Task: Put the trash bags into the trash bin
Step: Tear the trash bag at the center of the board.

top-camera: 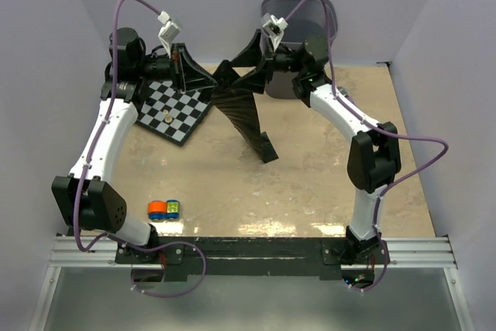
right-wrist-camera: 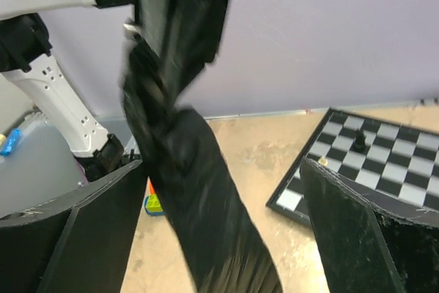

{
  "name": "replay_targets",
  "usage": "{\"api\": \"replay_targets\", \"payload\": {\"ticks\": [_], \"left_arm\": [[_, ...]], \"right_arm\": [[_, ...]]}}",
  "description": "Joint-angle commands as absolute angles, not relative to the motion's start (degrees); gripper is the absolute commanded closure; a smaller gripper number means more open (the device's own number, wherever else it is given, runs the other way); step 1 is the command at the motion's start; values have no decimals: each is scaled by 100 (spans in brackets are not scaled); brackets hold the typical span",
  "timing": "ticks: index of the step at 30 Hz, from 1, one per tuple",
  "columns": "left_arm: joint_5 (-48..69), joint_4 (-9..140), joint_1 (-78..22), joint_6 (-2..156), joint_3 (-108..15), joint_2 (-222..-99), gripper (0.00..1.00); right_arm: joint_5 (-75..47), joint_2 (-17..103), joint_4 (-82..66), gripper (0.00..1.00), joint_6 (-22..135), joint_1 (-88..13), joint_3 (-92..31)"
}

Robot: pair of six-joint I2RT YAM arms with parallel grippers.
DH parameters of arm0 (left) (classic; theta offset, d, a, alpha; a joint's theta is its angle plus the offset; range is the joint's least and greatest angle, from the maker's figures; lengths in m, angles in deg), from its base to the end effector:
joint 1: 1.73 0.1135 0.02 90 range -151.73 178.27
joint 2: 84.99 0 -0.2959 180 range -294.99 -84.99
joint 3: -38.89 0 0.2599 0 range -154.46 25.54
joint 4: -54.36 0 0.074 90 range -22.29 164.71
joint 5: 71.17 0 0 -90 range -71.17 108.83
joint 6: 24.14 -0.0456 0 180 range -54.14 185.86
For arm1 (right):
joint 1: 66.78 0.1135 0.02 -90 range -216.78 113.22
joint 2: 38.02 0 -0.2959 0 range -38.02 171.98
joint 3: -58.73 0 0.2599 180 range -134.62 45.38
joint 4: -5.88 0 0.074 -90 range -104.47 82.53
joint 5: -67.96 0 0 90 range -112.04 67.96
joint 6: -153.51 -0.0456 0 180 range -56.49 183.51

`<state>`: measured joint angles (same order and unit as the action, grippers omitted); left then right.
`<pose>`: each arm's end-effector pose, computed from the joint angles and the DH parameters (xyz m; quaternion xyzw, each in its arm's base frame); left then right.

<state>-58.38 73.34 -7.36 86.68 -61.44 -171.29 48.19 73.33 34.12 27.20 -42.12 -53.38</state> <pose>0.3308 -0.0773 0.4645 0.3419 0.6266 -0.5685 0.4090 0.4054 0.2334 0.4359 -0.4509 0.4633 0.6091 0.4593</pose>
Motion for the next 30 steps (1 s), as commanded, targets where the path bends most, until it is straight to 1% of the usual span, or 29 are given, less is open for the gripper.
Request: {"api": "replay_targets", "payload": {"ticks": [1, 8, 10, 12, 13, 14, 17, 20, 24, 30], "left_arm": [[-6001, 6052, -700, 9705, -5946, -17024, 100], [-5860, 5796, -700, 9838, -5963, -17086, 100], [-5825, 5769, -700, 9829, -5954, -17086, 100], [-5807, 5752, -700, 9838, -5945, -17077, 100], [-5790, 5743, -700, 9856, -5945, -17086, 100], [-5798, 5743, -700, 9847, -5945, -17095, 100], [-5807, 5743, -700, 9821, -5919, -17112, 100], [-5615, 5760, -674, 9777, -5936, -17104, 100], [-5263, 6041, -630, 9408, -6138, -17147, 100], [-5034, 6217, -621, 9232, -6288, -17323, 100]], "right_arm": [[4739, 6947, 3831, 2, 2388, -4174, -4963], [4774, 7167, 4113, 3, 2195, -3884, -5217], [4791, 7263, 4219, 7, 2107, -3822, -5348], [4879, 7351, 4219, 14, 2115, -3769, -5481], [4880, 7378, 4219, 20, 2115, -3752, -5507], [4862, 7395, 4237, 33, 2106, -3743, -5508], [4862, 7404, 4368, 75, 2071, -3751, -5525], [4976, 7334, 4377, 100, 2098, -3760, -5481], [5038, 7202, 4351, 100, 2141, -3813, -5315], [5222, 7149, 4342, 100, 2133, -3831, -5323]]}}
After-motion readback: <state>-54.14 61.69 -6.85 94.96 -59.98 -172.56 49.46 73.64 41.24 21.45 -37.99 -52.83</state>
